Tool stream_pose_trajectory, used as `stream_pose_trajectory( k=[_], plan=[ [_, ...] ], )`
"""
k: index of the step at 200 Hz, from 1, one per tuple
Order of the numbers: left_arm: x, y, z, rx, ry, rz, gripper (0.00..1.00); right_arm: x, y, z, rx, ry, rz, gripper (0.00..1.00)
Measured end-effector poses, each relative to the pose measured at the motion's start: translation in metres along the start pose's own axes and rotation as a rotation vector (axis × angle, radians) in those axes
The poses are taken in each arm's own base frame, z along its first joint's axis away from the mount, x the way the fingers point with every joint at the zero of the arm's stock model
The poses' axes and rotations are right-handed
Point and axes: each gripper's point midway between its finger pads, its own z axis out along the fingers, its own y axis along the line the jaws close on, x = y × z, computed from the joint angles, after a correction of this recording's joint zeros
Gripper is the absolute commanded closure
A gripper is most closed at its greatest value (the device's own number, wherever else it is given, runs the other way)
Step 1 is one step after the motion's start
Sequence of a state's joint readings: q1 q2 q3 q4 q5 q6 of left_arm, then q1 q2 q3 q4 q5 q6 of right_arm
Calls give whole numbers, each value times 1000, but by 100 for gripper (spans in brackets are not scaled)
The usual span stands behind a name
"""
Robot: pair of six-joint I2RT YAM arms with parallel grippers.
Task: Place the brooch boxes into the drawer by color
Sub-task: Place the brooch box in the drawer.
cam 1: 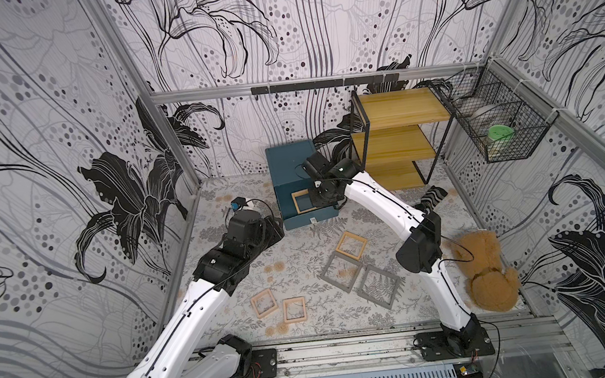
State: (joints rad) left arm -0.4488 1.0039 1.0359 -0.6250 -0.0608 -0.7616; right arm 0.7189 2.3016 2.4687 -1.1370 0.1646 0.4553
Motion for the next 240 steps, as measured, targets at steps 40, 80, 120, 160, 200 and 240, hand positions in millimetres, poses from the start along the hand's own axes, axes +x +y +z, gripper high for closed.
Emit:
stream_pose_trajectory(
  k=[40, 80, 120, 160, 200, 240],
  plan=[
    [0, 0, 0, 1, 2, 0, 54, -1, 2, -2, -10, -3, 2, 66],
    [2, -1, 0, 8, 9, 3, 54, -11, 6, -13, -34, -40, 13, 64],
    [6, -5, 0, 31, 33, 14, 54, -23, 4, -58, -79, -118, 64, 64],
    [15, -13, -2, 80, 87, 31, 54, -7, -15, -116, -113, -180, 148, 64],
    [43, -25, -8, 150, 165, 75, 54, 36, -41, -136, -117, -170, 255, 64],
    [93, -37, -10, 202, 280, 164, 55, 96, -66, -118, -84, -90, 377, 68]
  ],
)
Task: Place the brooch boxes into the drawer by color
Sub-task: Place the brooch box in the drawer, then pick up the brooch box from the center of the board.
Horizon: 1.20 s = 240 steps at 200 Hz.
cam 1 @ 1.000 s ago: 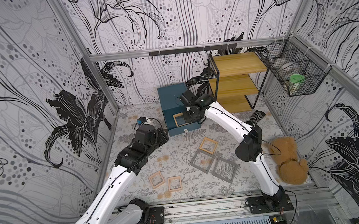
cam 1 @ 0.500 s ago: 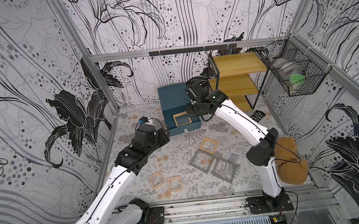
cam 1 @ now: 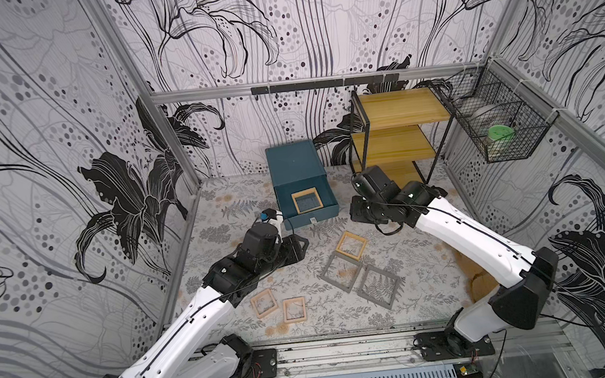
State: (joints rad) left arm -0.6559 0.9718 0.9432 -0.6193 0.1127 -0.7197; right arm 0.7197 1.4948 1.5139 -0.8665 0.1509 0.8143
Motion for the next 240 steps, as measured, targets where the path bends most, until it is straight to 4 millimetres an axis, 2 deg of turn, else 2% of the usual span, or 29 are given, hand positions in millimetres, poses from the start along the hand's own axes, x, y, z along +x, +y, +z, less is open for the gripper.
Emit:
stream_pose_trajectory(
  k=[54, 92, 163, 198, 218, 240],
  plan=[
    [38, 13, 14, -4, 64, 37, 55, 73, -55, 41, 79, 129, 154, 70],
    [53, 20, 13, 8, 75, 51, 55, 99, -68, 61, 89, 180, 216, 71],
    [57, 18, 9, 30, 64, 63, 56, 107, -75, 77, 70, 178, 271, 71],
    [57, 15, 9, 41, 61, 67, 56, 101, -84, 87, 70, 161, 303, 66],
    [57, 13, 9, 45, 59, 69, 56, 97, -84, 96, 67, 155, 311, 65],
    [57, 13, 10, 44, 61, 71, 56, 103, -88, 109, 95, 176, 306, 66]
  ],
)
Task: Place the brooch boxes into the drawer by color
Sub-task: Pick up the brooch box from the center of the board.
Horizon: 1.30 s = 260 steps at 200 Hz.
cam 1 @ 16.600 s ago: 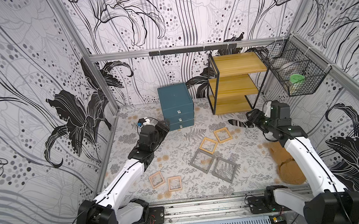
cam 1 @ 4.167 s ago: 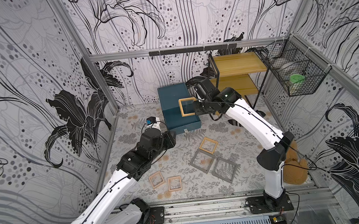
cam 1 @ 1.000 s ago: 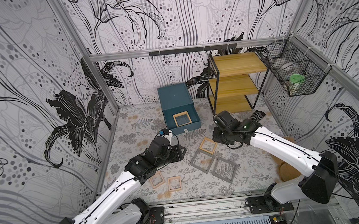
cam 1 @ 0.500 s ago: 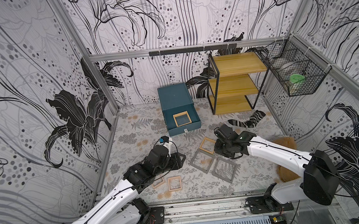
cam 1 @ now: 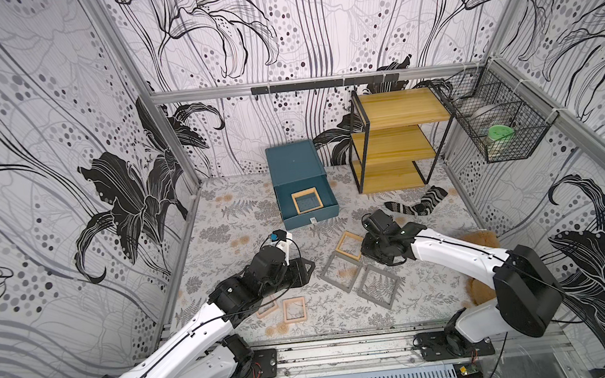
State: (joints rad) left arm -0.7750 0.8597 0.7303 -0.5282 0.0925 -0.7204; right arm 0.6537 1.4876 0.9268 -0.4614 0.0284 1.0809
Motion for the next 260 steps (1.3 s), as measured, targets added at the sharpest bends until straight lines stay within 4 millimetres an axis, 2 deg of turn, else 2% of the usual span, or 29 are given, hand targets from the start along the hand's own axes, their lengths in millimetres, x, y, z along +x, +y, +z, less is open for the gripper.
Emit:
stream_pose_trajectory(
  k=[30, 91, 191, 260],
  plan=[
    [0, 0, 1, -5, -1, 2, 56, 2, -6, 13, 40, 18, -2, 67],
    [-1, 1, 6, -11, 1, 2, 55, -6, 7, 27, 31, 14, -21, 69],
    [-1, 0, 13, -17, 6, 2, 55, -1, 2, 47, 70, 58, -16, 75],
    [-3, -1, 14, -14, 3, 1, 55, -3, 4, 51, 68, 66, -18, 82]
  ],
)
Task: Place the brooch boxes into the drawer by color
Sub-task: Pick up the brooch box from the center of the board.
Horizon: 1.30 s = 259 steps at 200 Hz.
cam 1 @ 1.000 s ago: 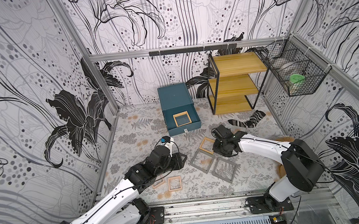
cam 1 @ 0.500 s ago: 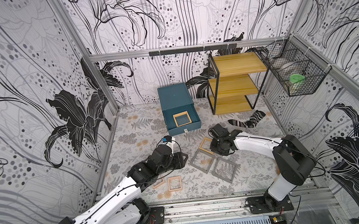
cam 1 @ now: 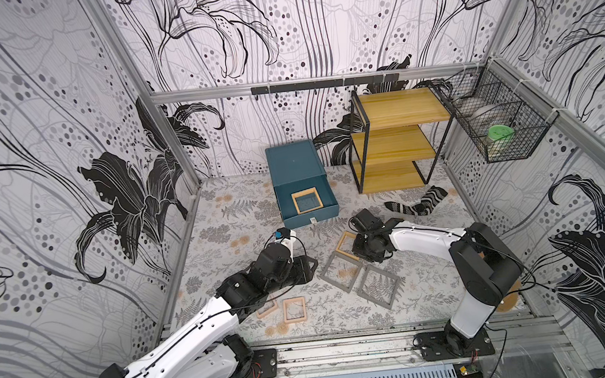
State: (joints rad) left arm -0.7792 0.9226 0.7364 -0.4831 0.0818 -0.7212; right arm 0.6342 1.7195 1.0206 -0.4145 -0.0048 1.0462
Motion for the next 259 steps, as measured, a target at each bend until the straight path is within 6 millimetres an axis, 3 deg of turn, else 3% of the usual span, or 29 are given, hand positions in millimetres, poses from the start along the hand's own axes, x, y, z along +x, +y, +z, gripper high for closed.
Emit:
stream_pose_trajectory(
  k=[53, 153, 223, 259],
  plan=[
    [0, 0, 2, -3, 3, 0, 55, 0, 0, 3, 7, 4, -11, 83],
    [-2, -2, 3, -1, 1, 0, 55, -5, -5, -1, 66, -3, -20, 100],
    [-12, -11, 1, 12, -18, 1, 56, -17, -16, -22, 180, -41, -84, 100],
    [-22, -20, -5, 30, -40, 2, 55, -22, -25, -47, 231, -70, -131, 100]
  ],
)
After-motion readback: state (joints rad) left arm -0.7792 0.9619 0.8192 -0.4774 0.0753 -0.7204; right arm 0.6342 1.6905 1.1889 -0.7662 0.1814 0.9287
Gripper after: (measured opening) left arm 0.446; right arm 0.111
